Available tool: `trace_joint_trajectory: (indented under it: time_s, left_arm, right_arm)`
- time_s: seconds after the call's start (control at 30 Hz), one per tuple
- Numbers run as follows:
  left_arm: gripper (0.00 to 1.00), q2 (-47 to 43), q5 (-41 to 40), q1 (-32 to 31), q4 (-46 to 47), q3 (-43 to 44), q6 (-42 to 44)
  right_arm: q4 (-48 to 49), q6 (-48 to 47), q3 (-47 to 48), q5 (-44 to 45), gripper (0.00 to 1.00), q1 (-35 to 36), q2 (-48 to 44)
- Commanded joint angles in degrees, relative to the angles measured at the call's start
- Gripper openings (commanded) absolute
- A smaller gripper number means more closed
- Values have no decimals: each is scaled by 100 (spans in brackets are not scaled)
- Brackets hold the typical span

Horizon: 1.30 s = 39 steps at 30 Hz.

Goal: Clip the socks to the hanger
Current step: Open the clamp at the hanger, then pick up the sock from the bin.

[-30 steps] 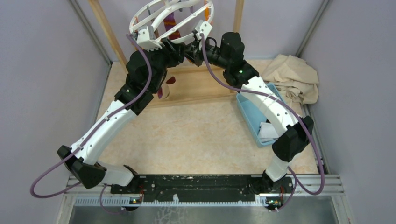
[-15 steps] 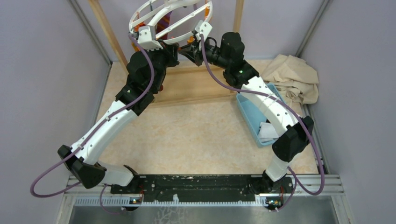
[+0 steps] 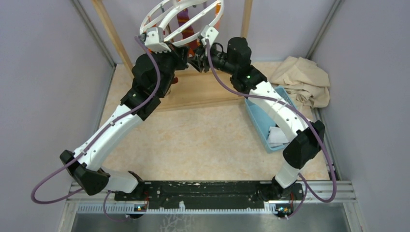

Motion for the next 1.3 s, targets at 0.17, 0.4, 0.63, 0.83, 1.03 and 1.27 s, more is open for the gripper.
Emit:
trace_joint_trajectory:
  time_s: [0.17, 0.4, 0.63, 0.83, 1.03, 1.27]
  left_arm:
    - [0, -84, 282, -29, 122, 35, -11]
    - [0, -271, 352, -26, 285, -233, 23]
    - [0, -386, 416, -27, 319, -411, 56]
    - [0, -384, 401, -31, 452, -599, 43]
    - [0, -338, 492, -28, 511, -633, -13]
    - [0, -347, 564, -31, 501, -672, -29]
  right_arm:
    - [594, 350, -888, 38, 50, -547, -1143]
    - [696, 534, -2510, 590, 51, -1111, -2218]
    - [1048, 3051, -4379, 947, 47, -2866, -3053]
    - [-286, 2557, -4744, 3191, 47, -3230, -3089]
    - [-885, 3109, -5014, 3717, 53, -4003, -2583]
    - [-553, 3471, -5297, 3541, 55, -4474, -2028]
